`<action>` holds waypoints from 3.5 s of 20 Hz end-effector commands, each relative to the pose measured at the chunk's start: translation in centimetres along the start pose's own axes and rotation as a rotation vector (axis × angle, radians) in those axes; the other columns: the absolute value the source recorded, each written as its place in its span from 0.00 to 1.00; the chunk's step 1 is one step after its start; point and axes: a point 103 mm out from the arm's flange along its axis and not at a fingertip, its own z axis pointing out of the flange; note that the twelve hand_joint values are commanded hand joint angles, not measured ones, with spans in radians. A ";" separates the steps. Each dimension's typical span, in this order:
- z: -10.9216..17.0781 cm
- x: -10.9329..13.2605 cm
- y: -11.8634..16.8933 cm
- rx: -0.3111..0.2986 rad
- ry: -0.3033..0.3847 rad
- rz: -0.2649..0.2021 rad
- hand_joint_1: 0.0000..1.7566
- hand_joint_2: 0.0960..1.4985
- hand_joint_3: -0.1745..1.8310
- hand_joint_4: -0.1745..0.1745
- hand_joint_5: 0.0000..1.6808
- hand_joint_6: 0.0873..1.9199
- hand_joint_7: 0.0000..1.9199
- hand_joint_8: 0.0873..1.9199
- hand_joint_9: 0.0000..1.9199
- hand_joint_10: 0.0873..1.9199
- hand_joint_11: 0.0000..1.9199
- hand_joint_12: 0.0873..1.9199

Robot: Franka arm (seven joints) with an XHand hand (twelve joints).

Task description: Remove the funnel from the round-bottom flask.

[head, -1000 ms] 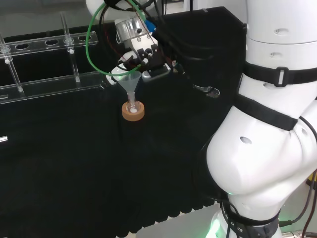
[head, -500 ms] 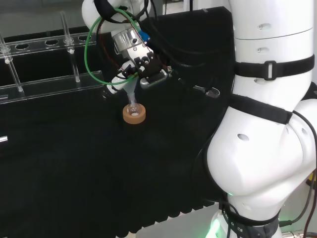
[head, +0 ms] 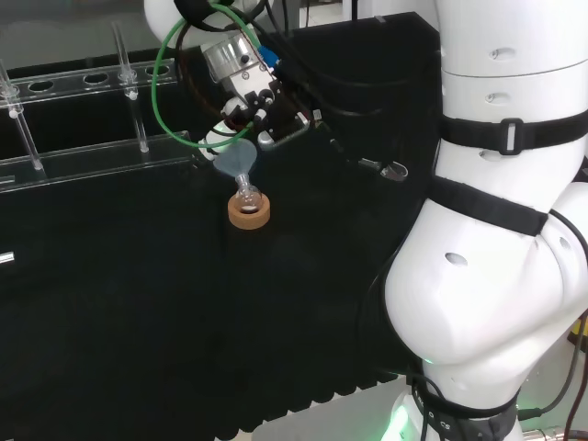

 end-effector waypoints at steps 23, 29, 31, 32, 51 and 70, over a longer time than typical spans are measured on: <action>1.0 -9.2 10.5 -0.446 0.094 -0.191 0.19 0.45 0.09 0.29 0.32 0.25 0.28 0.47 0.25 0.45 0.21 0.74; 0.6 -8.9 11.6 -0.425 0.097 -0.199 0.20 0.45 0.09 0.28 0.30 0.32 0.28 0.48 0.25 0.46 0.21 0.74; 0.4 -8.4 12.0 -0.424 0.089 -0.204 0.20 0.45 0.09 0.28 0.30 0.32 0.28 0.48 0.25 0.46 0.21 0.74; 0.3 -8.1 12.0 -0.427 0.083 -0.207 0.20 0.45 0.09 0.28 0.30 0.32 0.28 0.48 0.25 0.46 0.21 0.74; 2.7 -3.1 11.8 -0.361 0.012 -0.294 0.18 0.46 0.09 0.28 0.30 0.34 0.28 0.48 0.23 0.46 0.19 0.75; 2.8 -3.1 13.0 -0.516 -0.125 -0.229 0.44 0.50 0.11 0.64 0.78 0.58 0.44 0.46 0.40 0.38 0.34 0.66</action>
